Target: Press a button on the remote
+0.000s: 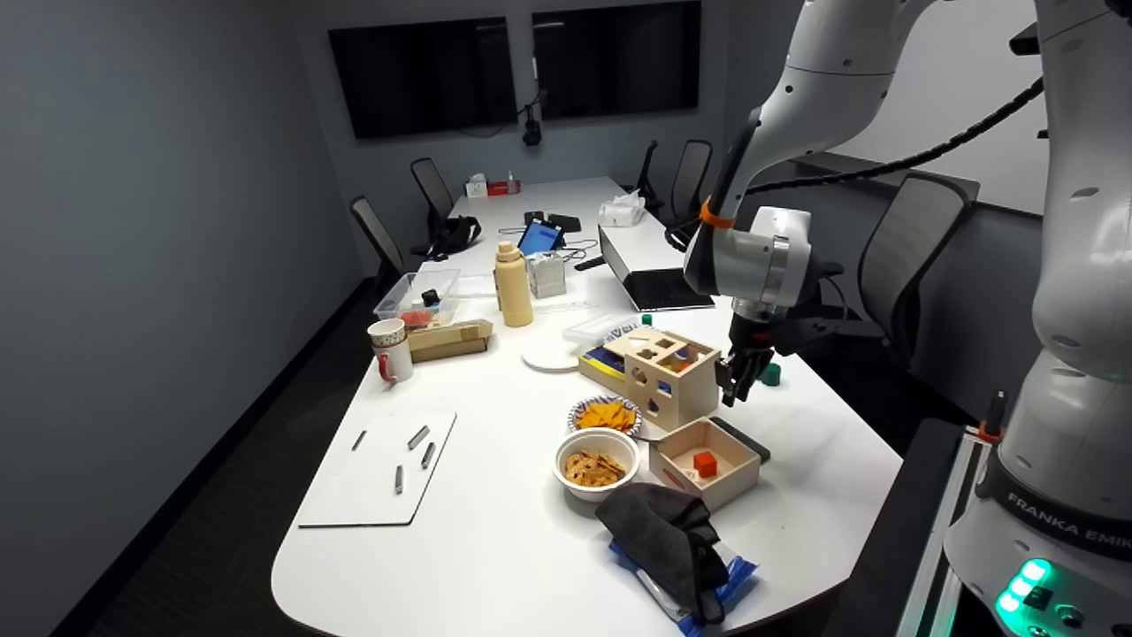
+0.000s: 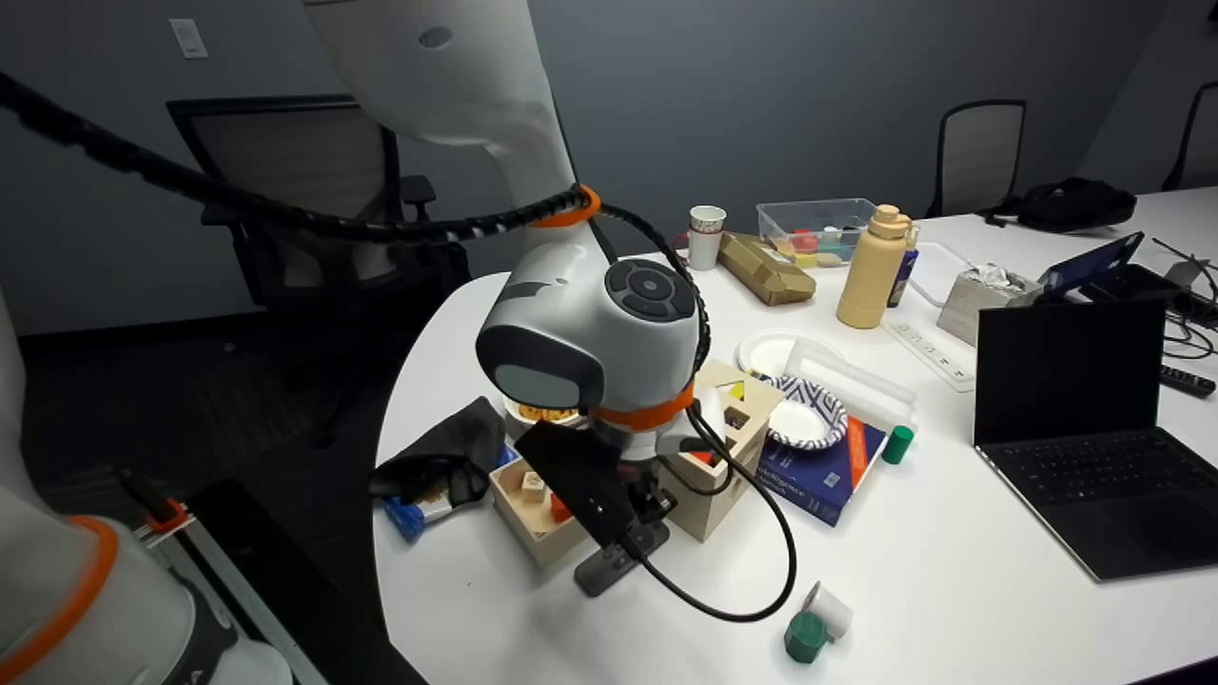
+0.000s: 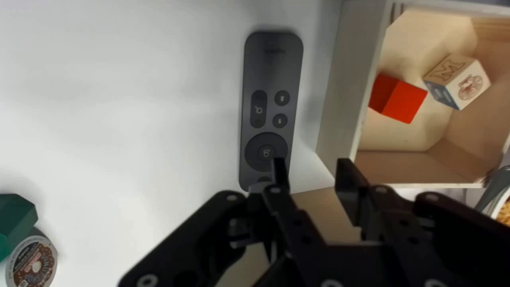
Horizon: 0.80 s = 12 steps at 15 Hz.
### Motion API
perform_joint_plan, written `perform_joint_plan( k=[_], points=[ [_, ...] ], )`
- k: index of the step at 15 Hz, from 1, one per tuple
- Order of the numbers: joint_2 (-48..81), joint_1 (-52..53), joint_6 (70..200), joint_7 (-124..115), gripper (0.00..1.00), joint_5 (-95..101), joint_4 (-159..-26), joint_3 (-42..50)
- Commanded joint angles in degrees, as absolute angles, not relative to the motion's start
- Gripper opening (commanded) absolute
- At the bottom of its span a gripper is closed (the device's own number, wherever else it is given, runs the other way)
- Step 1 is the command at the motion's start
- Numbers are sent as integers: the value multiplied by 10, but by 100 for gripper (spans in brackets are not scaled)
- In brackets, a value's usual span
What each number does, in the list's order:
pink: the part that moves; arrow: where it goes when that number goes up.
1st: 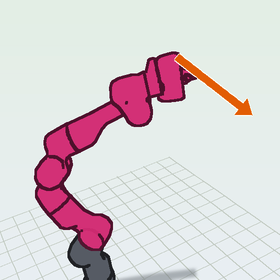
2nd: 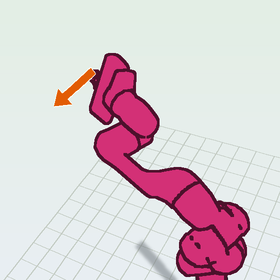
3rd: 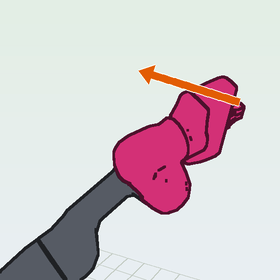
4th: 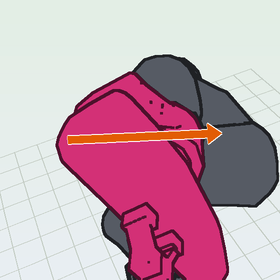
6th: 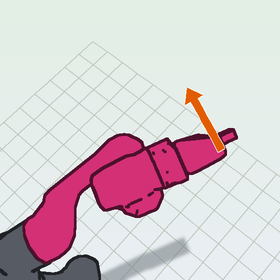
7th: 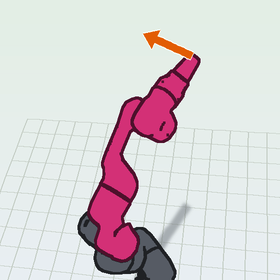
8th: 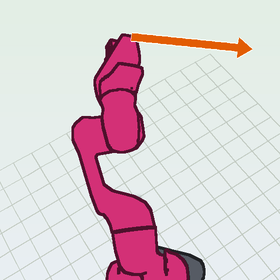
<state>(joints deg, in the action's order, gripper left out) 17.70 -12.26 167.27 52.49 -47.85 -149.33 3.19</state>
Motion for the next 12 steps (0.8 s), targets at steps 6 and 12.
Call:
perform_joint_plan(
  k=[6, 12],
  points=[
    [68, -54, 1573, 295, 100, -165, -1518, 100],
    [24, -68, 1514, 241, 100, -89, -1507, 82]
  ],
)
